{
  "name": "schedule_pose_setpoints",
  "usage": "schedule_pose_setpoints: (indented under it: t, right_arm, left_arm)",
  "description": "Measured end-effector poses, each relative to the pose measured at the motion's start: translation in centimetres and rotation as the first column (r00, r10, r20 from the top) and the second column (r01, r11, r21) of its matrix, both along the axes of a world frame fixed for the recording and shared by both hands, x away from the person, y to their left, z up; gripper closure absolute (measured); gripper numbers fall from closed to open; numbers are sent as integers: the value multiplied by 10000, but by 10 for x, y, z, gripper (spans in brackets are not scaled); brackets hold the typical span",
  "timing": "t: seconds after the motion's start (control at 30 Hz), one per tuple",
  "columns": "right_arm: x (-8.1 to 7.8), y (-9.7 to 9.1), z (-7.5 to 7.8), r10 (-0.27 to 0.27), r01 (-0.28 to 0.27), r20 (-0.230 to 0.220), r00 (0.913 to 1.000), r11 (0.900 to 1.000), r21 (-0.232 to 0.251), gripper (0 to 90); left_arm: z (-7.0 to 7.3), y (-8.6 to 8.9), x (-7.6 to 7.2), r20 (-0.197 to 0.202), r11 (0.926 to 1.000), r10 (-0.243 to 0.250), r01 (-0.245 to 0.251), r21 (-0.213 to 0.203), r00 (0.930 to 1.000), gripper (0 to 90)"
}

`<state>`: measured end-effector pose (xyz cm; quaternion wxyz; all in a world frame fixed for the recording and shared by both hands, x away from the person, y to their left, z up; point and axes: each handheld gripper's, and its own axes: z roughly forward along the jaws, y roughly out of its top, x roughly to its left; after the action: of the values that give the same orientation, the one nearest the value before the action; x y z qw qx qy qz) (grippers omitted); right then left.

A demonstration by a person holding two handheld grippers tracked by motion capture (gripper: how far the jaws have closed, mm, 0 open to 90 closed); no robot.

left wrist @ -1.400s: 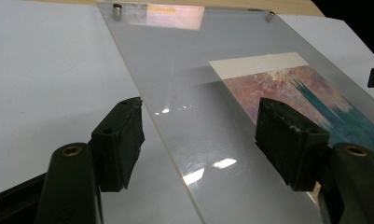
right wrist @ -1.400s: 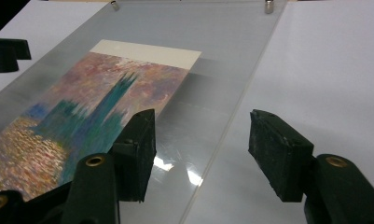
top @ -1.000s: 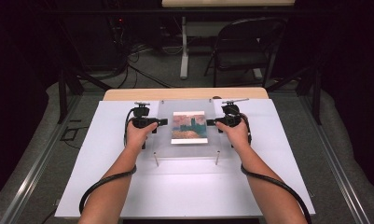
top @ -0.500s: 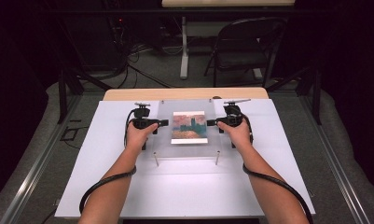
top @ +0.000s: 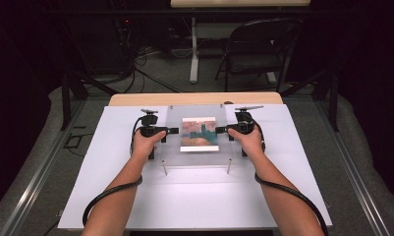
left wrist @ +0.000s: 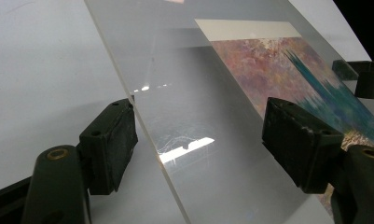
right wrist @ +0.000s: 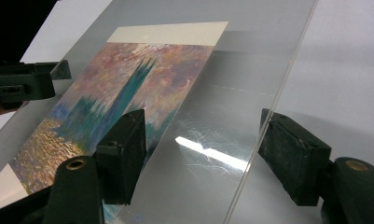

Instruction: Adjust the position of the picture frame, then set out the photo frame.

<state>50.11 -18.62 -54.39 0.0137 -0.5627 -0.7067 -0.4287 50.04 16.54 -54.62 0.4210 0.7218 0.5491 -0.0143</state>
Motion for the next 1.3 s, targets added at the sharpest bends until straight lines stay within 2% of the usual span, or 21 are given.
schedule_pose_setpoints:
  t: [0.63,1.07,1.3]
  right_arm:
    - [0,3,3,-159,157,-72,9998,9996,-249,318]
    - [-1,8,10,-500,465,-492,9975,9965,-691,317]
    - [-1,10,16,-438,410,-328,9985,9957,-829,319]
  left_arm:
    - [3,-1,2,-154,9999,7,-5,133,9999,272]
    - [7,-6,2,-325,9988,413,-404,280,9986,293]
    - [14,-3,1,-339,9984,543,-537,171,9980,343]
